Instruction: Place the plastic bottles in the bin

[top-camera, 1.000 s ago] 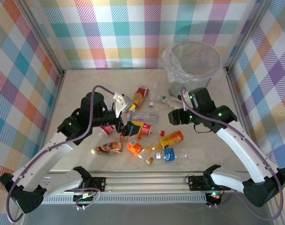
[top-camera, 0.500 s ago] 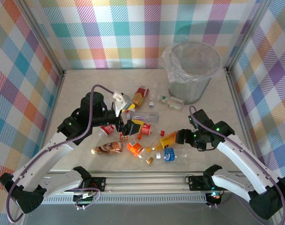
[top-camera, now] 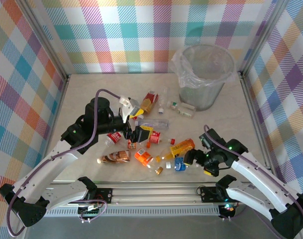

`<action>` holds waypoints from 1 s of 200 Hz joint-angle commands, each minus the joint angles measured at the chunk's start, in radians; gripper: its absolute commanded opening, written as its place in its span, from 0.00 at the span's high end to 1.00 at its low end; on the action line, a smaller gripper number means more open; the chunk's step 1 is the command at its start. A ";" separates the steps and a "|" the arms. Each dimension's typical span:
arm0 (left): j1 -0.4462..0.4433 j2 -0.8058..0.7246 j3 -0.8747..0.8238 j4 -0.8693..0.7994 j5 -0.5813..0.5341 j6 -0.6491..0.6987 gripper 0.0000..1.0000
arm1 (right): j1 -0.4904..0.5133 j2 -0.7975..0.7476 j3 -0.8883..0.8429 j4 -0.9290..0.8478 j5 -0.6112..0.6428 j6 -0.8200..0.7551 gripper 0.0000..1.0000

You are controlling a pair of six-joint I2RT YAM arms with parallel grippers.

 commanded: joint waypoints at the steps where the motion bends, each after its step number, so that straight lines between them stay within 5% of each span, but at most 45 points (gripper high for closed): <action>1: 0.001 -0.004 0.008 0.020 -0.002 -0.007 0.00 | 0.036 -0.008 -0.049 0.090 -0.028 0.131 0.00; 116: 0.001 0.002 0.010 0.011 -0.005 -0.001 0.00 | 0.112 0.099 -0.188 0.430 0.120 0.337 0.00; 200: 0.002 0.003 0.011 0.006 -0.007 0.004 0.00 | 0.112 0.159 -0.215 0.536 0.311 0.390 0.14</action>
